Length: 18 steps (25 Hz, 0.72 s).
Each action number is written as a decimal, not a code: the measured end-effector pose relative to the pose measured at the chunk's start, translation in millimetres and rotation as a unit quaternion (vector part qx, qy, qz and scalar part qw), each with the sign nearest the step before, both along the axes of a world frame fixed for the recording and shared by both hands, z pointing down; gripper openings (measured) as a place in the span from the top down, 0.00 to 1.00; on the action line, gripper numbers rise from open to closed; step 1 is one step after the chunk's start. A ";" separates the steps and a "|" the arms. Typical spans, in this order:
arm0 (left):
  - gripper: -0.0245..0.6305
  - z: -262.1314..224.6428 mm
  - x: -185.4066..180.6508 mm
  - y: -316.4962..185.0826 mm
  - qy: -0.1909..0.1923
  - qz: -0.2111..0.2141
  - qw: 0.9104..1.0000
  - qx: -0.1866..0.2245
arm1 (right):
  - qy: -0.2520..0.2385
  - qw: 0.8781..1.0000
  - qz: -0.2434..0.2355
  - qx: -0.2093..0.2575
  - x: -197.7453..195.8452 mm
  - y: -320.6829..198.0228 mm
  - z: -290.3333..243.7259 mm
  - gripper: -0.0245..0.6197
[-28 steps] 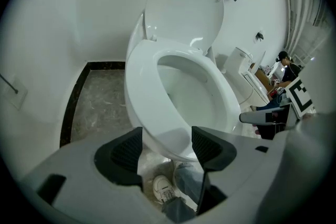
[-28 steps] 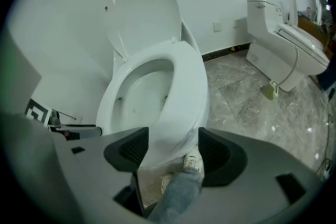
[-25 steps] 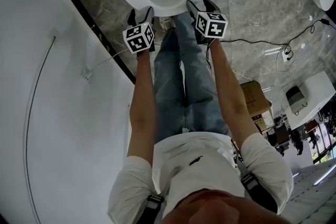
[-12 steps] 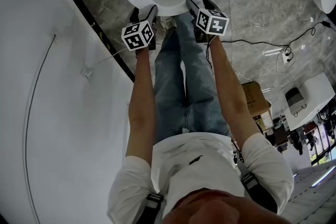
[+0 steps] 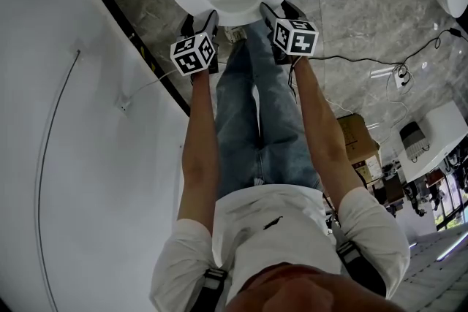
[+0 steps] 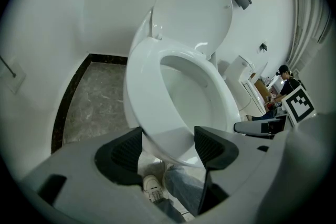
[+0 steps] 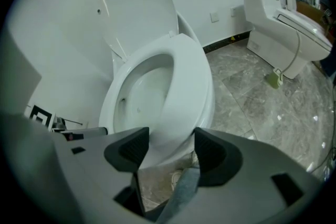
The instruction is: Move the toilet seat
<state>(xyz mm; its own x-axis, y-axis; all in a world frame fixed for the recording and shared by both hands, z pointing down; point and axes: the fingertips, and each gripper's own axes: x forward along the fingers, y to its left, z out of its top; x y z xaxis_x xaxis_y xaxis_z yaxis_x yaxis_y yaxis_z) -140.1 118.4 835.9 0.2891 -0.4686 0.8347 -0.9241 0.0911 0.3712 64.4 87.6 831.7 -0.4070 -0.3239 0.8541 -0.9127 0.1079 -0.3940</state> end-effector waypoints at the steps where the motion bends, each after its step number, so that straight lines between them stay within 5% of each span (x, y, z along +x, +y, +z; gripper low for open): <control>1: 0.47 -2.5 -0.7 0.4 0.000 -0.001 1.000 0.002 | -0.001 1.000 0.000 0.002 -0.7 0.4 -2.4 0.52; 18: 0.47 -41.2 0.0 -0.4 -0.020 -0.013 0.999 0.022 | -0.007 1.000 0.000 0.018 1.0 0.2 -39.7 0.52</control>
<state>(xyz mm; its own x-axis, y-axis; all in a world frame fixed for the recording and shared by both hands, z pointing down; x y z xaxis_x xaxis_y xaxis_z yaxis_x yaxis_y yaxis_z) -140.1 118.0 794.7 0.2435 -0.5124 0.8235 -0.9358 0.0991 0.3384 65.4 87.7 791.9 -0.4194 -0.3551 0.8354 -0.9069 0.1226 -0.4032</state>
